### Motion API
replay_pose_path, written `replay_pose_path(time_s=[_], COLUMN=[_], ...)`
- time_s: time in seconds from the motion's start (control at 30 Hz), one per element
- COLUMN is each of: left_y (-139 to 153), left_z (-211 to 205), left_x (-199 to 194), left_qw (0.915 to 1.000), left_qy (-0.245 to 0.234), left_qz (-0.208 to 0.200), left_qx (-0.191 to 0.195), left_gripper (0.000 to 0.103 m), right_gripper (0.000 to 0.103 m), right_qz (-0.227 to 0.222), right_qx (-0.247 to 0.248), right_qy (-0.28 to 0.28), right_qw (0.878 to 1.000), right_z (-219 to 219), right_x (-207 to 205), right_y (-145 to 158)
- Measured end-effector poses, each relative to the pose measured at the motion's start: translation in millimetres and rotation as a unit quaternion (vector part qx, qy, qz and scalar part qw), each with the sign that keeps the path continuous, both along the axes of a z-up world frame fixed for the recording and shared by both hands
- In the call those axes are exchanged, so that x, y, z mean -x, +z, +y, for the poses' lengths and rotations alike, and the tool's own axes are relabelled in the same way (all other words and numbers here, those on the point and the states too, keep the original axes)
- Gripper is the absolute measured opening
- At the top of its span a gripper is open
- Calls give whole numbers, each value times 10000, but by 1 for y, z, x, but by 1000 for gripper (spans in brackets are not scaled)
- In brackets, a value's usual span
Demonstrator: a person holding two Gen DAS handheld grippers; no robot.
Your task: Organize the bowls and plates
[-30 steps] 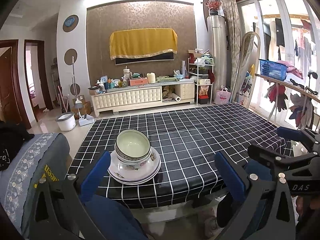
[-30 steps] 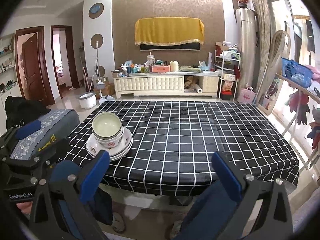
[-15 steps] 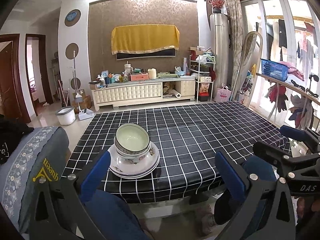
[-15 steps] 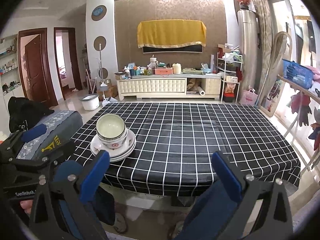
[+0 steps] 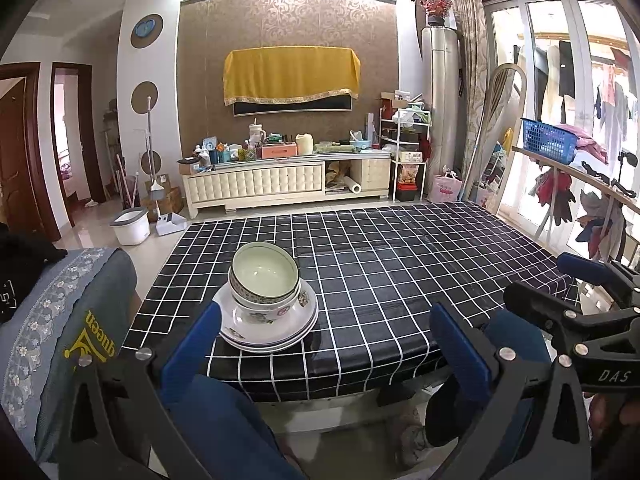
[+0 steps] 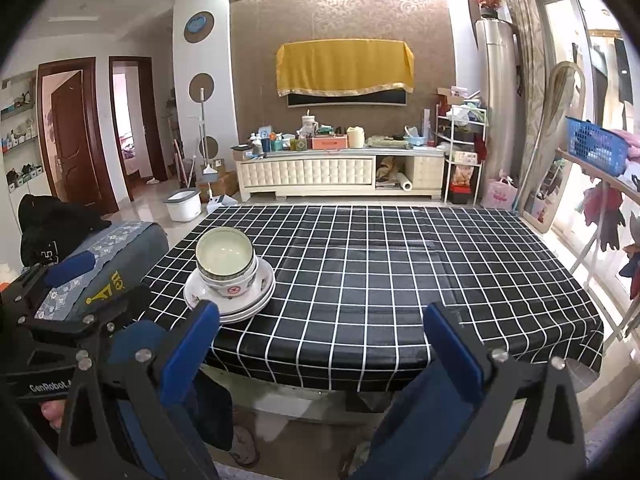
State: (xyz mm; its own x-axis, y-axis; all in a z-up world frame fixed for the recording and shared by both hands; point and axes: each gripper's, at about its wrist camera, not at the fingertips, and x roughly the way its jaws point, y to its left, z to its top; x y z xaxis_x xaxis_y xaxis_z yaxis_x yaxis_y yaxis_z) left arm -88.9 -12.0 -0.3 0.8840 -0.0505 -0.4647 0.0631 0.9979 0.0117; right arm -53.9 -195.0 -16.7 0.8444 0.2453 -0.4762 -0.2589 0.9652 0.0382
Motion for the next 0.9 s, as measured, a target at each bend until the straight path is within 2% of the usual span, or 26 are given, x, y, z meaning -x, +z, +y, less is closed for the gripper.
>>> replay_pose_path(time_s=[0.47,0.9], left_y=[2,1], left_z=[0,-3], left_x=[1,2], left_qw=[9998,9999], left_qy=[-60,-35], left_qz=[109,98], left_qx=[137,75], left_gripper=[103,103], right_gripper=[103,103], right_qz=[35,56], right_qx=[-12,-4], right_qy=[-5,-24], right_qw=[10000,10000], right_z=[-1,-2], right_x=[0,-1], right_y=[3,1])
